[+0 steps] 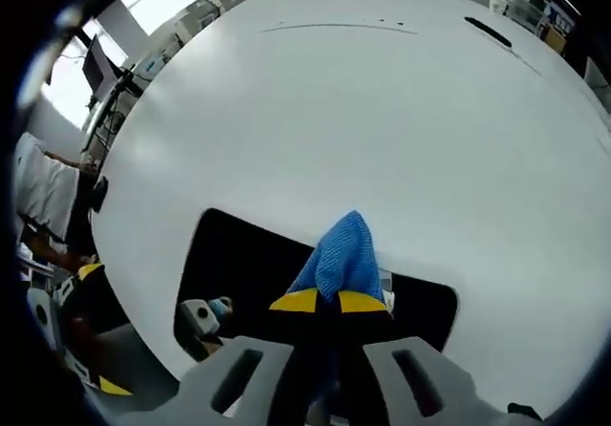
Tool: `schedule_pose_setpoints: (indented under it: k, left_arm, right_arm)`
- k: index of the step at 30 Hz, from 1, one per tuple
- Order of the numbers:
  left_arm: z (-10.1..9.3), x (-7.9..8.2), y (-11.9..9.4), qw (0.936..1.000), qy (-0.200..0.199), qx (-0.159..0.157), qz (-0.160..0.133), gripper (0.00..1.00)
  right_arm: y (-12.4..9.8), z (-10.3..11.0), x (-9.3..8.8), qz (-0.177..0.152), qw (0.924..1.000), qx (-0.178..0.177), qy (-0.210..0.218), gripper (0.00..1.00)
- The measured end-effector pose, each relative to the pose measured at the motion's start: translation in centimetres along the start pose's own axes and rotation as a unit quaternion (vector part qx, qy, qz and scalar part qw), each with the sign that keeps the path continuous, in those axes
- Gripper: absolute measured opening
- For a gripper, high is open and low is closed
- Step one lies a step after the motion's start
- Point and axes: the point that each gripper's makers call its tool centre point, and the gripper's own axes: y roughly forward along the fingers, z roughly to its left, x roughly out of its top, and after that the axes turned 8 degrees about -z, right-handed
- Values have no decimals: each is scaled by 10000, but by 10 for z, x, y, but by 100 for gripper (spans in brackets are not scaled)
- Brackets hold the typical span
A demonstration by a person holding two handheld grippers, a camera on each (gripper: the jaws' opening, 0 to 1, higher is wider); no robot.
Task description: Wipe the mirror surface with the cleaning cloth until all visible marks leave the cleaned area.
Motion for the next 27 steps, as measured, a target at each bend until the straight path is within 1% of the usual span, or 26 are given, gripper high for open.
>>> schedule_pose_setpoints:
  k: [3, 10, 15, 20, 27]
  left_arm:
    - [-1, 0, 0, 10000, -4, -20, 11, 98]
    - [-3, -1, 0, 10000, -13, -71, 34, 96]
    - [-2, -2, 0, 10000, -36, -73, 40, 96]
    - [-2, -2, -1, 9999, -46, -69, 56, 95]
    - [-1, -3, 0, 9999, -54, -74, 68, 94]
  right_arm:
    - [5, 7, 4, 8, 10000, 26, -2, 0]
    - [13, 29, 10, 60, 9998, 93, -190, 0]
    - [11, 52, 11, 76, 9995, 181, -257, 0]
    - [19, 69, 18, 100, 9989, 281, -356, 0]
    - [20, 91, 19, 104, 9982, 414, -429, 0]
